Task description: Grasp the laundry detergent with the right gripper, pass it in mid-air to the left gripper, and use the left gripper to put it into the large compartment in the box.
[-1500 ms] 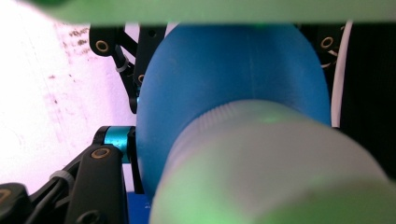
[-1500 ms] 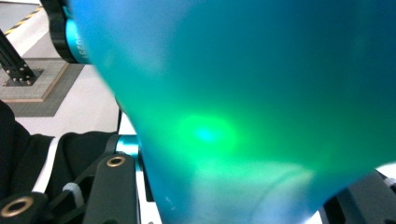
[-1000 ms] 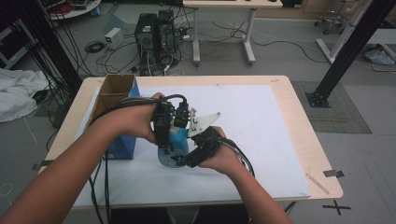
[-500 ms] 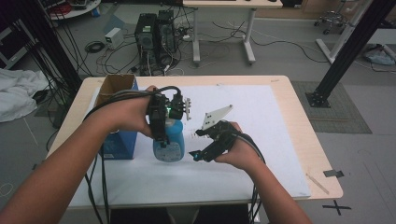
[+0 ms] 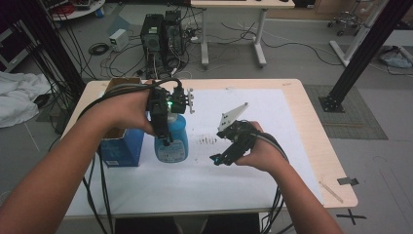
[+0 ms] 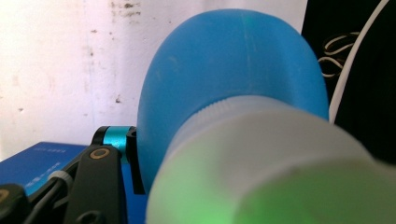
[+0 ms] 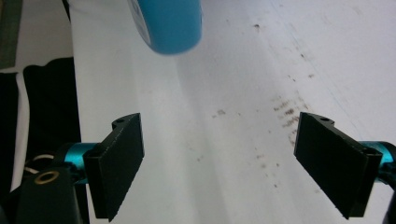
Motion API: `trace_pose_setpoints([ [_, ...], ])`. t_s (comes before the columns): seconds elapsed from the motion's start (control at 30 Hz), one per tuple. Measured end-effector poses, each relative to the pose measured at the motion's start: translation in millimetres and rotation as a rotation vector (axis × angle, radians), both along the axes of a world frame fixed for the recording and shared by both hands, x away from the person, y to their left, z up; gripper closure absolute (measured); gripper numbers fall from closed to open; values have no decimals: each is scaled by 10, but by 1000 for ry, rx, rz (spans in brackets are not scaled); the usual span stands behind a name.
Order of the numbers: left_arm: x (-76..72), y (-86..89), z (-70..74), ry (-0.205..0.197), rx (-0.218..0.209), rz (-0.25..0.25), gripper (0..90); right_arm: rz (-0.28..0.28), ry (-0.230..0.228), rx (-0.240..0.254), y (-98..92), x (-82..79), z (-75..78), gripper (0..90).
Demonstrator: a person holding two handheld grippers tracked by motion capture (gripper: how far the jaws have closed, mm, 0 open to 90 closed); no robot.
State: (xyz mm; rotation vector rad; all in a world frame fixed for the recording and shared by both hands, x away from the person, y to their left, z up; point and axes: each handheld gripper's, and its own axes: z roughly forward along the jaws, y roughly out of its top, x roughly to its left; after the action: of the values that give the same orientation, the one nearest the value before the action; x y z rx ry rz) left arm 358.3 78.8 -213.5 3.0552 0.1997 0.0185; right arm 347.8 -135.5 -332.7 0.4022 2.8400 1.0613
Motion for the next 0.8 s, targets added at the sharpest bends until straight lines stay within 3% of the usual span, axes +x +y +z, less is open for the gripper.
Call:
trace_pose_setpoints([
  [0.43, 159, 235, 337, -4, -34, 138, 401, -28, 30, -100, -177, 151, 99, 128],
  [0.47, 190, 296, 396, 3, -42, 173, 401, -34, 38, -107, -185, 154, 97, 127],
  [0.53, 206, 331, 427, 8, -44, 189, 400, -37, 39, -115, -192, 159, 94, 126],
  [0.6, 247, 431, 508, 26, -58, 249, 400, -35, 47, -133, -201, 177, 75, 124],
  [0.67, 247, 431, 508, 26, -58, 249, 400, -39, 51, -139, -203, 181, 72, 124],
  [0.7, 288, 538, 609, 25, -55, 310, 400, -41, 51, -164, -200, 203, 60, 124],
  [0.8, 308, 637, 701, 14, -52, 355, 398, -39, 50, -199, -192, 236, 58, 124],
])
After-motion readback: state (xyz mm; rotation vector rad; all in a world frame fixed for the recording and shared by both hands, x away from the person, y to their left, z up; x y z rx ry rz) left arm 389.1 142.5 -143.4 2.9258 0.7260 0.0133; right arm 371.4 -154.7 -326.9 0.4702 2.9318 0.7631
